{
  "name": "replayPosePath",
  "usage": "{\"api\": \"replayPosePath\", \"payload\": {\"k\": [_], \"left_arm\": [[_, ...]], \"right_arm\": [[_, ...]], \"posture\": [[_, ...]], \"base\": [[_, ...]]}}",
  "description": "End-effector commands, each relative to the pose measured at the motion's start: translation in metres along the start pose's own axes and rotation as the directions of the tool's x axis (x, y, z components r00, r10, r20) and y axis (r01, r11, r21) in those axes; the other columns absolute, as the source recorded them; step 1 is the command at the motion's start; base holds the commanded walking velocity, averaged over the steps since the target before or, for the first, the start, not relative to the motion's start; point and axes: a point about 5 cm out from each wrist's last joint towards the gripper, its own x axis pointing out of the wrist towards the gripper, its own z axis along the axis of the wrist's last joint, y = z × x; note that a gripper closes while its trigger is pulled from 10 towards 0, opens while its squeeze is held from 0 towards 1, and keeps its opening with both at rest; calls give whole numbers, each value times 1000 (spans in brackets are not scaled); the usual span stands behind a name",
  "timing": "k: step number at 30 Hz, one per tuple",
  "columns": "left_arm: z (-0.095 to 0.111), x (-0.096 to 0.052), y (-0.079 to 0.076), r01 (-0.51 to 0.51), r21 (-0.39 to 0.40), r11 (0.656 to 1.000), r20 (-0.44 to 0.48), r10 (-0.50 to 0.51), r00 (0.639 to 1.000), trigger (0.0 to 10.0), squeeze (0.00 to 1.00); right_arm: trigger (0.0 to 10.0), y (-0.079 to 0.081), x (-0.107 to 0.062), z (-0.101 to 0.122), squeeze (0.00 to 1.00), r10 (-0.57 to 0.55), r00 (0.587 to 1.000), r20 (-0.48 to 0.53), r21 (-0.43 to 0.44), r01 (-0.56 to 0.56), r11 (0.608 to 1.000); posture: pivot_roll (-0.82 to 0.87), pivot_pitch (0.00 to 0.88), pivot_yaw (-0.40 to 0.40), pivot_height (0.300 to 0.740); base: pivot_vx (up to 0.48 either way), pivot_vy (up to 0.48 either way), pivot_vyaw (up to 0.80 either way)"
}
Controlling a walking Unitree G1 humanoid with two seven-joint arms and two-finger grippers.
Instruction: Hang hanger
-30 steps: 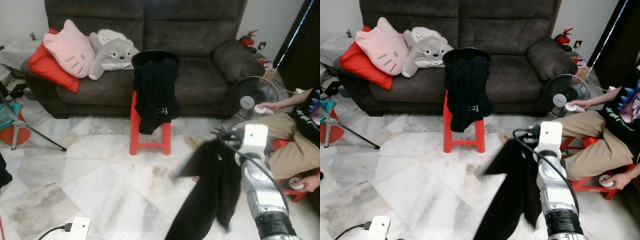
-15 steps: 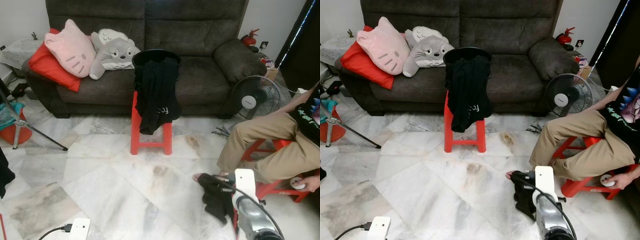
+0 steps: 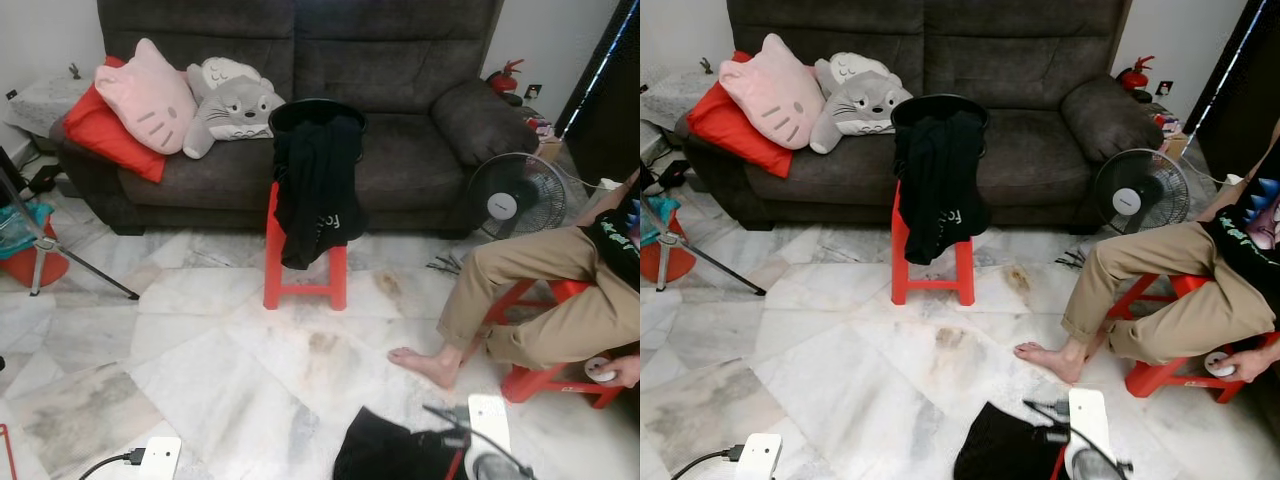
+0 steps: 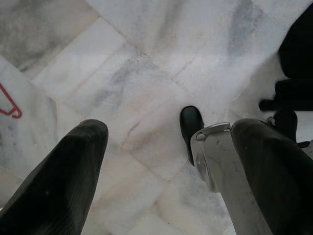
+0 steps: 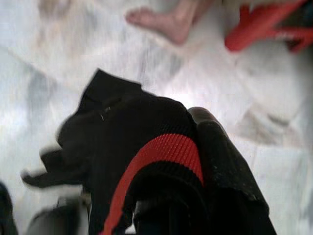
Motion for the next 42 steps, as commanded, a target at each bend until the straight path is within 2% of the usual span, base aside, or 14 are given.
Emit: {"api": "replayPosePath", "payload": {"k": [1,8,17,42], "left_arm": [[-2,0,-2,9,4,1000,-5,-9,1000,10000,0],[-2,0,-2,11,10,1000,-7,-11,1000,10000,0],[-3,0,-2,9,19,1000,-11,-9,1000,10000,0],[-5,-1,-1,6,43,999,-26,-5,1000,10000,0]], "right_arm": [[10000,-1,0,0,0,-12,1000,4,10,12,1000],[10000,-1,-1,-7,0,-18,1000,-7,-8,18,1000],[10000,0,-3,-11,0,-16,1000,-13,-38,15,999],[10000,1,-2,-9,0,-41,999,-1,-53,41,998]], "posture": [[-111,0,-46,740],[-109,0,-45,740],[-107,0,-46,740],[-104,0,-42,740]], "base": [[0,0,0],[0,0,158],[0,0,800],[0,0,800]]}}
